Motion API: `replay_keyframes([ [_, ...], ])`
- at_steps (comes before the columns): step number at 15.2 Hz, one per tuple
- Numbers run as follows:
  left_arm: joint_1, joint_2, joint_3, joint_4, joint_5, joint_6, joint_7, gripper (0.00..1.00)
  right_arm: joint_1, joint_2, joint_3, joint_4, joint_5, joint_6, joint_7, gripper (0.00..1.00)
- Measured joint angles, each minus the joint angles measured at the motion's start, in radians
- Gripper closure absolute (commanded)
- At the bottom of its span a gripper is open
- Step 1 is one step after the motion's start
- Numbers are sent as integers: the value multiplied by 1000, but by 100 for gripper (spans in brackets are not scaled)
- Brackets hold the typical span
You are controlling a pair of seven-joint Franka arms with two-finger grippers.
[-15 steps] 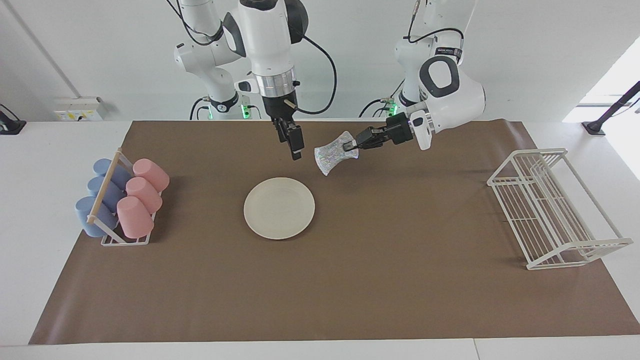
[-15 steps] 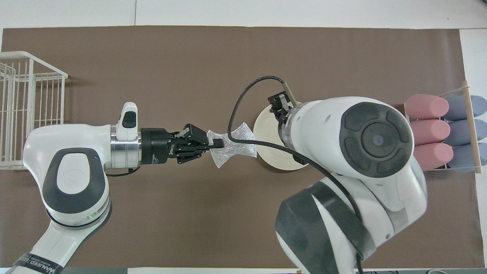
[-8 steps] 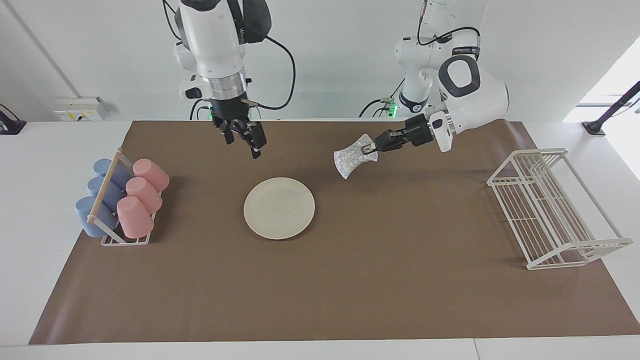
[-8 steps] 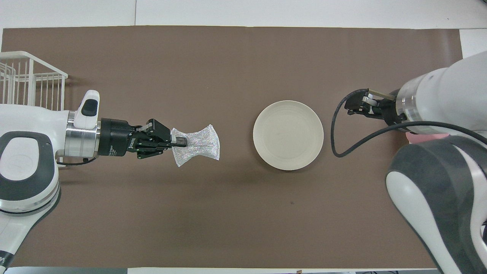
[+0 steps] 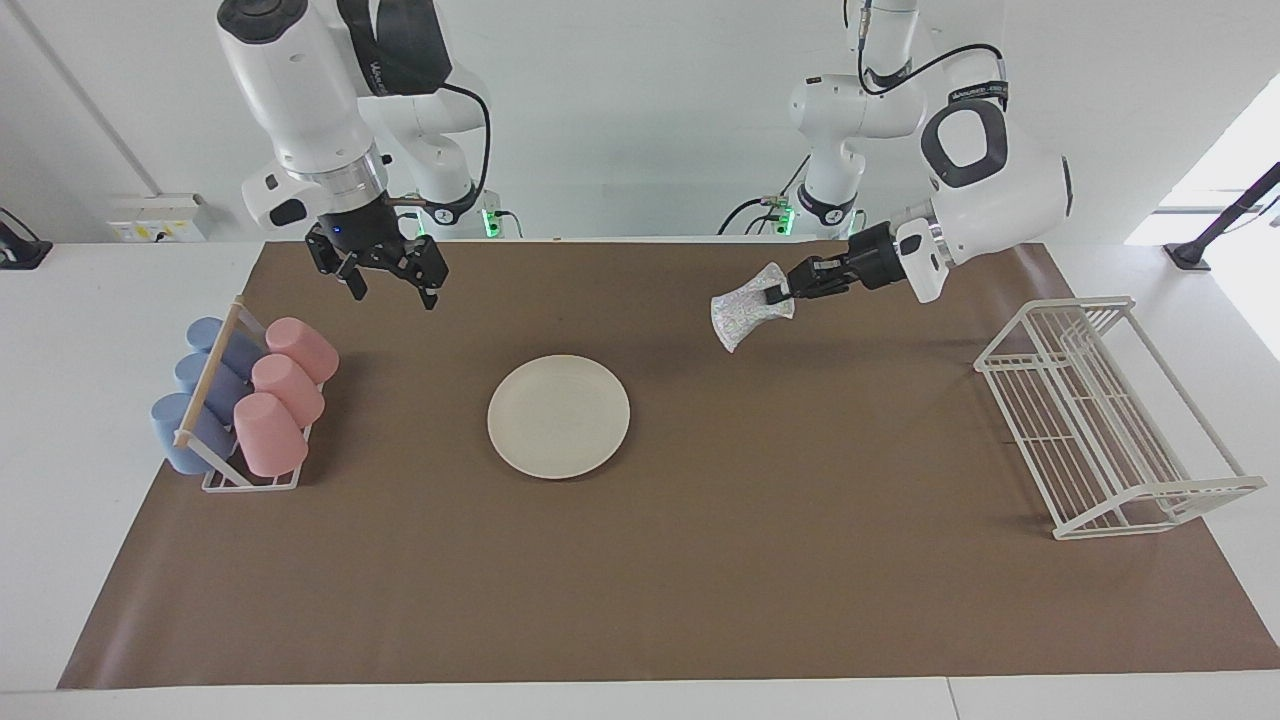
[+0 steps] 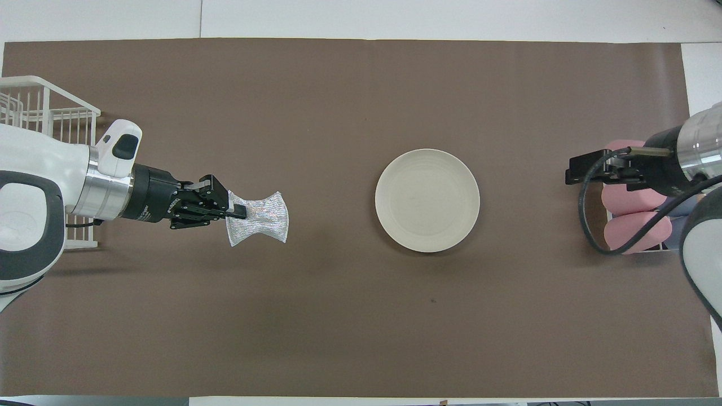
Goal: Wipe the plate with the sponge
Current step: 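Pull the sponge back with the left gripper while the right gripper retracts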
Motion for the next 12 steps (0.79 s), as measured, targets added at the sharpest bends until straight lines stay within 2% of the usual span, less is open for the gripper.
replay_keyframes([
  [3, 3, 22, 0, 71, 125, -47, -56, 100, -6, 4, -1, -1, -43, 0, -36, 0],
  [6, 3, 34, -1, 163, 280, -146, -109, 100, 4, 19, 1, -2, -56, -1, -41, 0],
  [12, -4, 43, -11, 325, 637, -315, -169, 100, 4, 106, 6, 11, -56, -19, -42, 0],
])
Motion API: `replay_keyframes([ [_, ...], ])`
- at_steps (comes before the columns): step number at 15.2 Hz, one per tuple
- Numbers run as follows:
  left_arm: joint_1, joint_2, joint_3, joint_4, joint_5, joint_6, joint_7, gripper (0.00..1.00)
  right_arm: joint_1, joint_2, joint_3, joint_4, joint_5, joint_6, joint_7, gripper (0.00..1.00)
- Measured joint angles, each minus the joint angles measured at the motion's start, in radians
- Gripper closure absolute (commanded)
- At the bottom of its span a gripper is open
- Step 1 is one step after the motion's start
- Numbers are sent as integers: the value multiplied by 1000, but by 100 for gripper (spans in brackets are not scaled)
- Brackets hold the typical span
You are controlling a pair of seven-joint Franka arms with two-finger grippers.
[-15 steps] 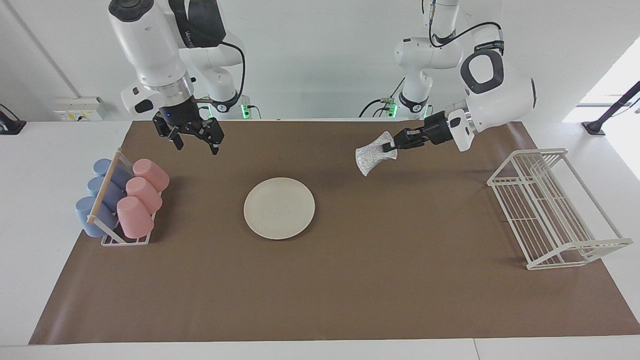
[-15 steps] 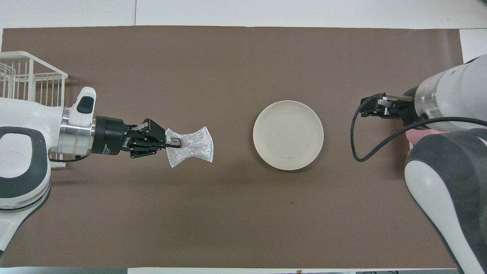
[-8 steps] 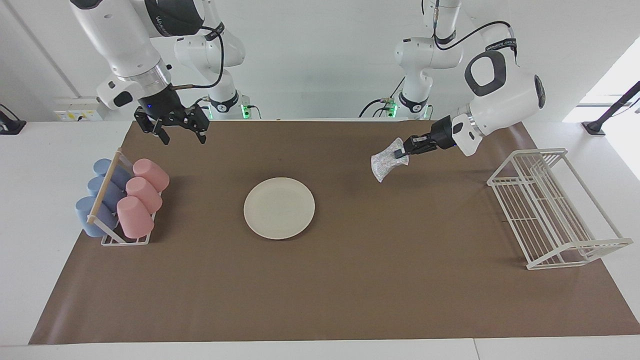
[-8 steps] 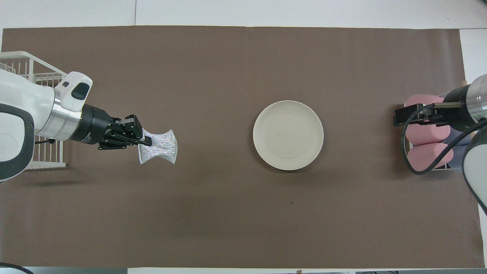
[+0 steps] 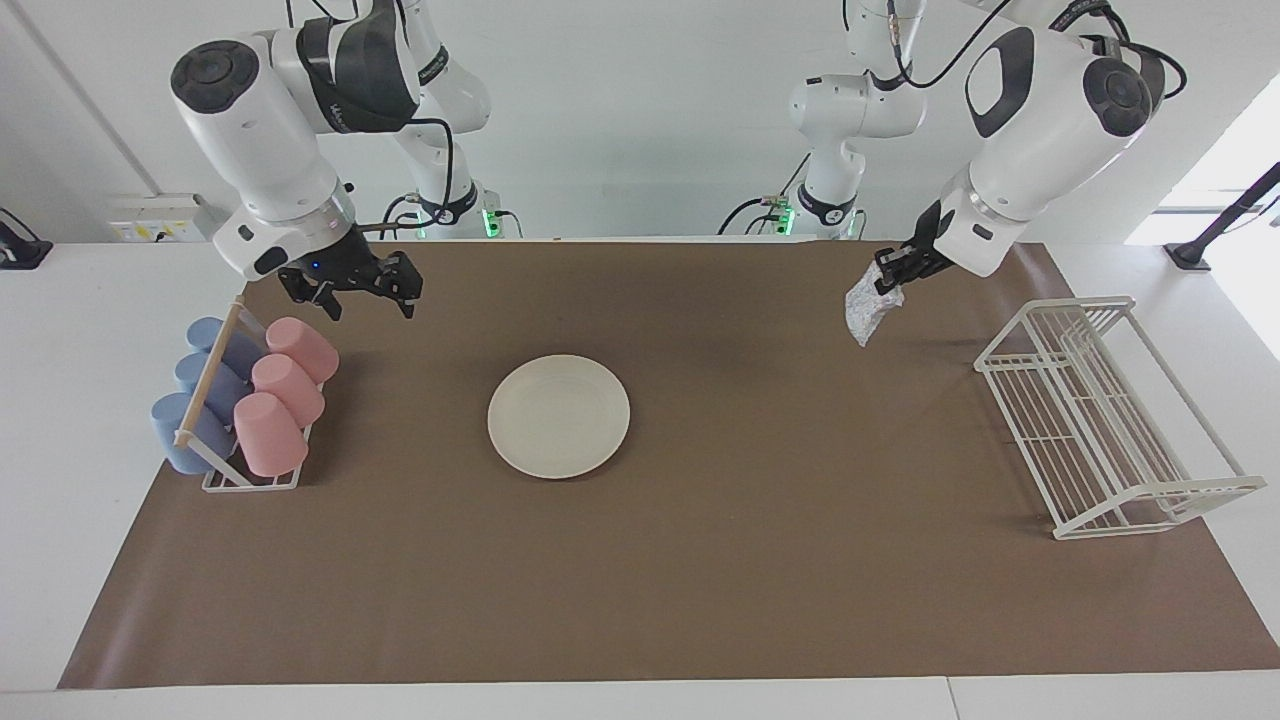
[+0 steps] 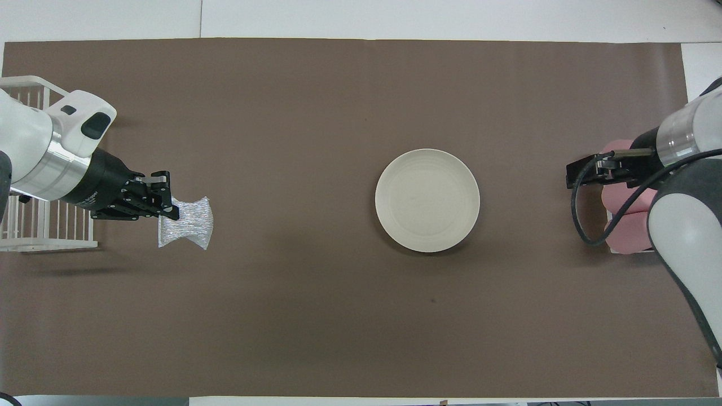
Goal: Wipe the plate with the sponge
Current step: 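Pull the sponge back with the left gripper while the right gripper retracts, then place the sponge into the wire rack with the left gripper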
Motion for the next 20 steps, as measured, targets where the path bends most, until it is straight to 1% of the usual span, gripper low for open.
replay_keyframes([
  [4, -20, 13, -9, 29, 266, -42, -5, 100, 0, -6, -1, 29, -1, -21, 0, 0],
  [8, -53, 19, -10, 35, 525, -76, -12, 100, -1, -17, -1, 30, -5, -26, 0, 0],
  [10, -59, 18, -11, 38, 634, -85, -14, 100, -1, -18, -2, 30, -20, -33, 0, 0],
  [12, -60, 18, -10, 38, 699, -85, -21, 100, -1, -24, -2, 29, -26, -46, 0, 0],
  [14, -59, 19, -5, 32, 738, -80, -24, 100, -2, -31, -5, 20, -26, -54, 0, 0],
  [20, -38, 22, 6, -58, 913, -17, -28, 100, -3, -47, -48, 20, -27, -54, -55, 0],
])
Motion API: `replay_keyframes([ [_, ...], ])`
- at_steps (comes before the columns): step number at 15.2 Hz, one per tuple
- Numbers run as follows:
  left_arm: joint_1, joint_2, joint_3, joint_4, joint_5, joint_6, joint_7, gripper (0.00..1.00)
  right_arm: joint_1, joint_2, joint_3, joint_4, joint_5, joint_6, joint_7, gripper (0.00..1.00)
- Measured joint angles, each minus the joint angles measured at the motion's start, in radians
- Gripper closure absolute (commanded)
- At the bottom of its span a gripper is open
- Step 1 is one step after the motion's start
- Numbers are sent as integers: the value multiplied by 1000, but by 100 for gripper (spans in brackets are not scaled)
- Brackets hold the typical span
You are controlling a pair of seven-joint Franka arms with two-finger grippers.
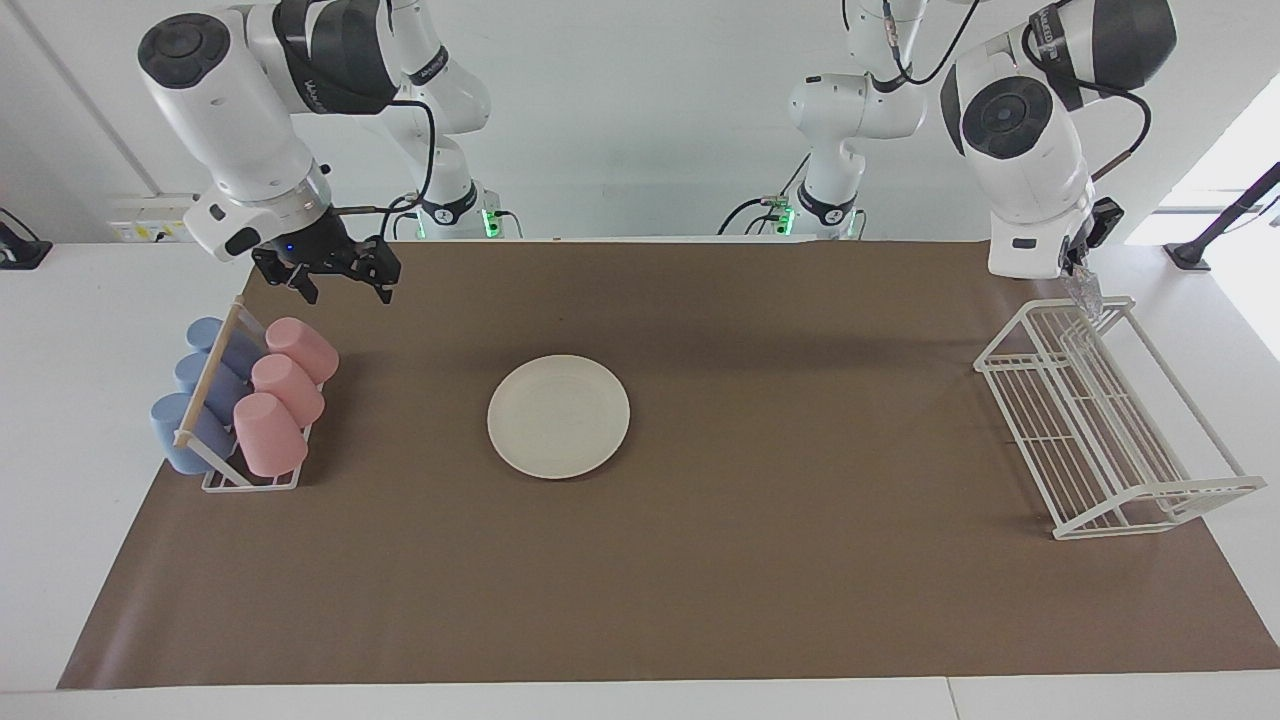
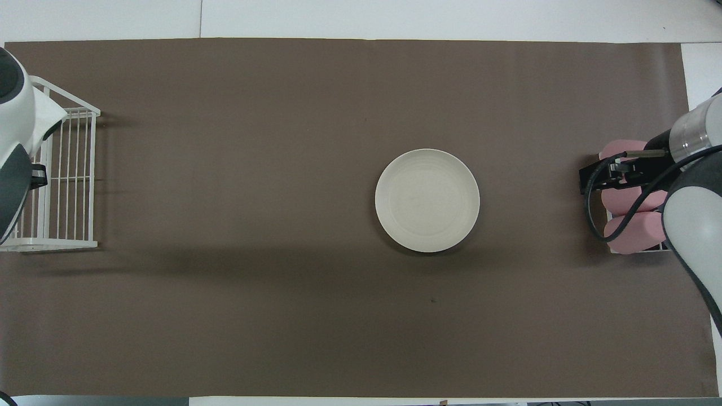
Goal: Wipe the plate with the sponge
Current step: 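Place the sponge into the wire rack with the left gripper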
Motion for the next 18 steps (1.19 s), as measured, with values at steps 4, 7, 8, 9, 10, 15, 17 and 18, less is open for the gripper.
replay_keyframes([
  [4, 31, 13, 3, -83, 102, 83, -13, 100, -4, -21, -64, 17, 0, -8, -95, 0],
  [7, 51, 20, 4, -142, 157, 149, -73, 100, -2, -23, -63, 17, 0, -12, -101, 0],
  [8, 52, 23, 3, -168, 164, 157, -114, 100, 0, -23, -60, 17, 0, -13, -101, 0],
  [9, 52, 25, 2, -191, 168, 162, -138, 100, 0, -23, -58, 17, 0, -13, -102, 0],
  [10, 51, 28, -1, -207, 172, 168, -154, 100, 0, -23, -58, 17, 0, -15, -103, 0],
  [15, 14, 92, -10, -236, 221, 187, -262, 100, -1, -23, -60, 17, 0, -19, -104, 0],
  [17, -13, 130, -12, -236, 276, 187, -290, 100, -3, -23, -61, 17, 0, -22, -104, 0],
  [18, -18, 141, -12, -234, 296, 187, -297, 100, -4, -23, -62, 17, 0, -27, -104, 0],
])
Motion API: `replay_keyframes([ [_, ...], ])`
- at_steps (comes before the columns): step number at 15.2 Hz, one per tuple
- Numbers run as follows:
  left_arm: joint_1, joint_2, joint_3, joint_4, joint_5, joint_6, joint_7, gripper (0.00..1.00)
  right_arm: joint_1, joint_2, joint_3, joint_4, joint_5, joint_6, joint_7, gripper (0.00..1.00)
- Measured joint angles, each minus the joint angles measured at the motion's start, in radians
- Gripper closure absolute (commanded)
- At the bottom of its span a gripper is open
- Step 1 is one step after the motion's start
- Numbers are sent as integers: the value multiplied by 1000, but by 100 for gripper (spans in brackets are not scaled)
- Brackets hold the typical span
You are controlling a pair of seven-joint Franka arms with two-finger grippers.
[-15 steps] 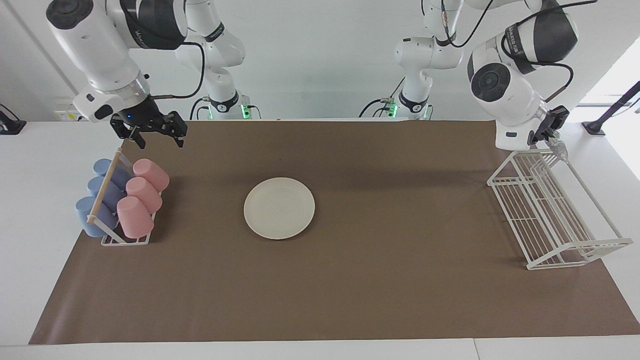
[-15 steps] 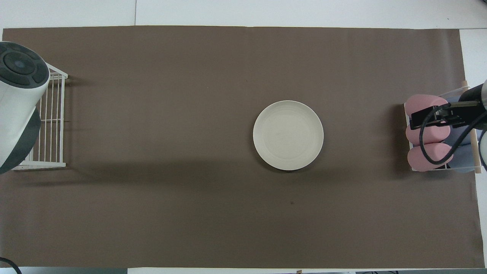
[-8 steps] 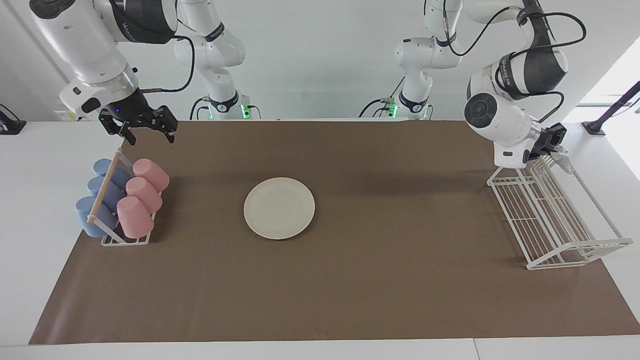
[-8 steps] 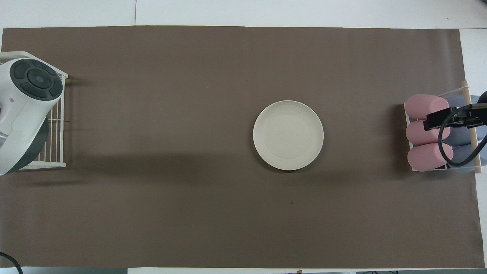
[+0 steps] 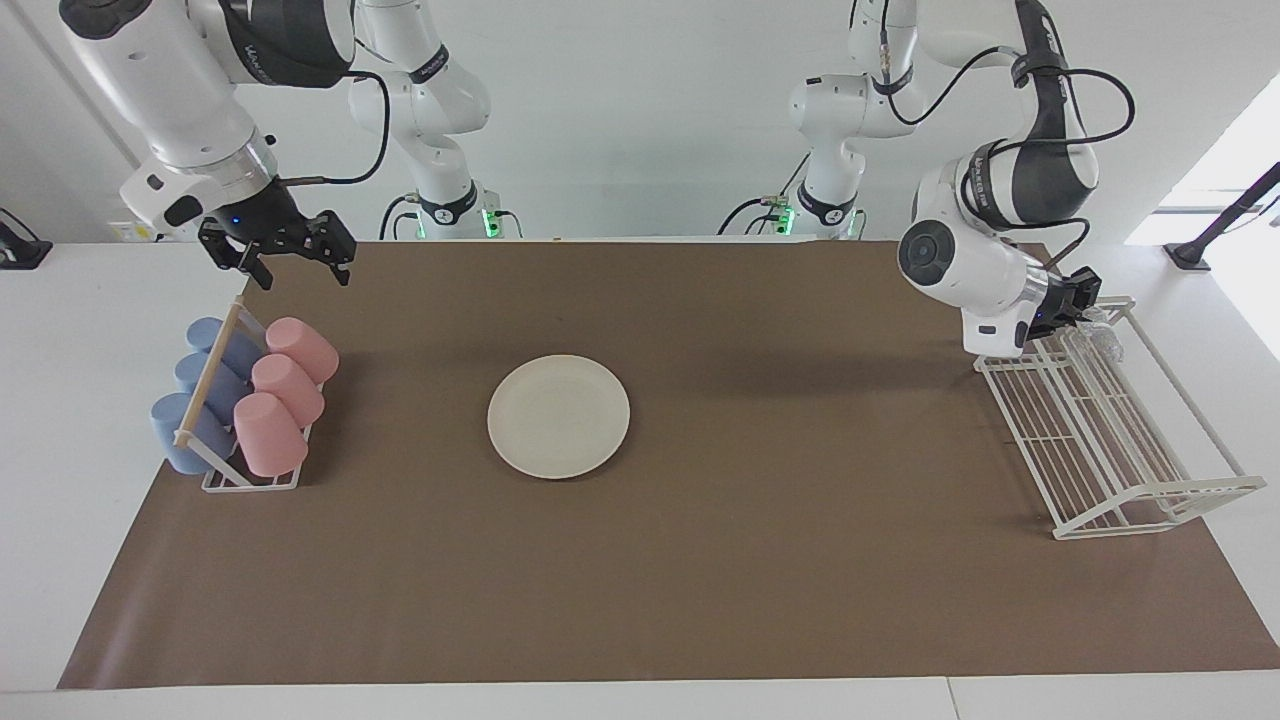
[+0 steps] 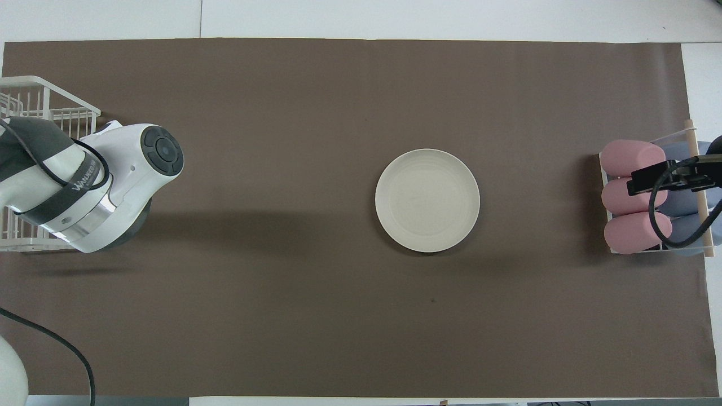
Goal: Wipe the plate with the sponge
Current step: 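Place the sponge into the wire rack with the left gripper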
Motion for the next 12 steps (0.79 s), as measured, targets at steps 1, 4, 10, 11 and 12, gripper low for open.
replay_keyframes([
  [1, -2, 7, 0, 1, 19, 0, -9, 100, 0, 0, 0, 0, 0, -6, 0, 0],
  [4, -5, 12, 0, 1, 44, 0, -58, 100, 2, 0, 2, 0, 0, -12, 0, 0],
  [10, -8, 12, 0, 1, 44, 4, -128, 100, 2, 0, 3, 0, 0, -12, 0, 0],
  [11, -8, 13, 0, 1, 44, 8, -147, 100, 2, 0, 3, 0, 0, -12, 0, 0],
  [12, -8, 13, -1, 0, 44, 13, -161, 100, 2, 0, 3, 0, 0, -12, 0, 0],
])
